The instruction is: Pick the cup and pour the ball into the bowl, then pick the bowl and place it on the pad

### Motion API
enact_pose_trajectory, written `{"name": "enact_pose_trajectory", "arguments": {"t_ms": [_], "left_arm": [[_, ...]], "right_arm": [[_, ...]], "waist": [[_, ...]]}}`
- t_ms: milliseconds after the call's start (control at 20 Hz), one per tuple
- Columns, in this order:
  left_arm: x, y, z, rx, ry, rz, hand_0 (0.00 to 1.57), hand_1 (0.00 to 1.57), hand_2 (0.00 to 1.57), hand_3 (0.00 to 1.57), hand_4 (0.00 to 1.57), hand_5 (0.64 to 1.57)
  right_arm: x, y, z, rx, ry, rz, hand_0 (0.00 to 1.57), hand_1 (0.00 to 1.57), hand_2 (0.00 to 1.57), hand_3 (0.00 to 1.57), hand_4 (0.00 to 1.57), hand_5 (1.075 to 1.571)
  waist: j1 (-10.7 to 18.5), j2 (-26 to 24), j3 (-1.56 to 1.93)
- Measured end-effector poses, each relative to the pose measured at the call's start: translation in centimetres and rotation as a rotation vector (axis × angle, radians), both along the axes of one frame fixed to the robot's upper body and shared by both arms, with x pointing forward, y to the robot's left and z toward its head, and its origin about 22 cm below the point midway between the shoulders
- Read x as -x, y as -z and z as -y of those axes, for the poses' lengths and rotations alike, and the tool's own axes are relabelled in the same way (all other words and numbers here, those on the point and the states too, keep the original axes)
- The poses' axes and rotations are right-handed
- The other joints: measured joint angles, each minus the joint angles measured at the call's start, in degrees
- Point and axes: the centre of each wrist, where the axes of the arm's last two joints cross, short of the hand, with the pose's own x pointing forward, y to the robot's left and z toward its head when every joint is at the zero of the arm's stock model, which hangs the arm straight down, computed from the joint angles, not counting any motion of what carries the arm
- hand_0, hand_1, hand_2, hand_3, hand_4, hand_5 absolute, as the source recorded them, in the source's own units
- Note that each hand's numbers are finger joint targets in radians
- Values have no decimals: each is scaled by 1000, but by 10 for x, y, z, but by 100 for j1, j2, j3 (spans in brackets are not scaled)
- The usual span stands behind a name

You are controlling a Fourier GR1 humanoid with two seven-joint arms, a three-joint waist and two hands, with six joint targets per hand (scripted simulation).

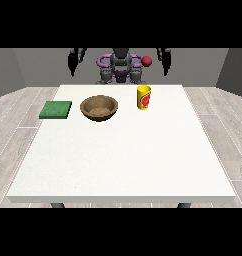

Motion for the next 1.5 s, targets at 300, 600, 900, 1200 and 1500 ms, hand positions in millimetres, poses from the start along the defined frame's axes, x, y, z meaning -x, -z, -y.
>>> {"name": "enact_pose_trajectory", "arguments": {"t_ms": [300,600,900,1200,1500], "left_arm": [[-2,-23,-6,-27,1,25,0,0,0,0,0,1570],[-30,-50,25,243,-2,135,0,0,0,0,0,1570],[-47,-84,32,297,17,217,0,0,0,0,0,1565],[-63,-85,31,276,26,305,0,0,0,0,0,1555],[-63,-51,39,249,31,374,0,0,0,0,0,1546]], "right_arm": [[-1,-20,4,16,-2,8,0,0,327,492,846,1565],[-13,-49,-72,-198,-50,89,0,0,258,422,840,1567],[-21,-80,-109,-242,-34,170,0,0,378,524,812,1564],[-37,-105,-115,-220,-52,255,0,0,418,766,766,1569],[-57,-114,-101,-163,-21,320,0,0,370,680,691,1569]], "waist": [[17,-1022,-82],[16,-831,-137],[104,-418,-147],[9,254,-149],[-8,899,-151]]}}
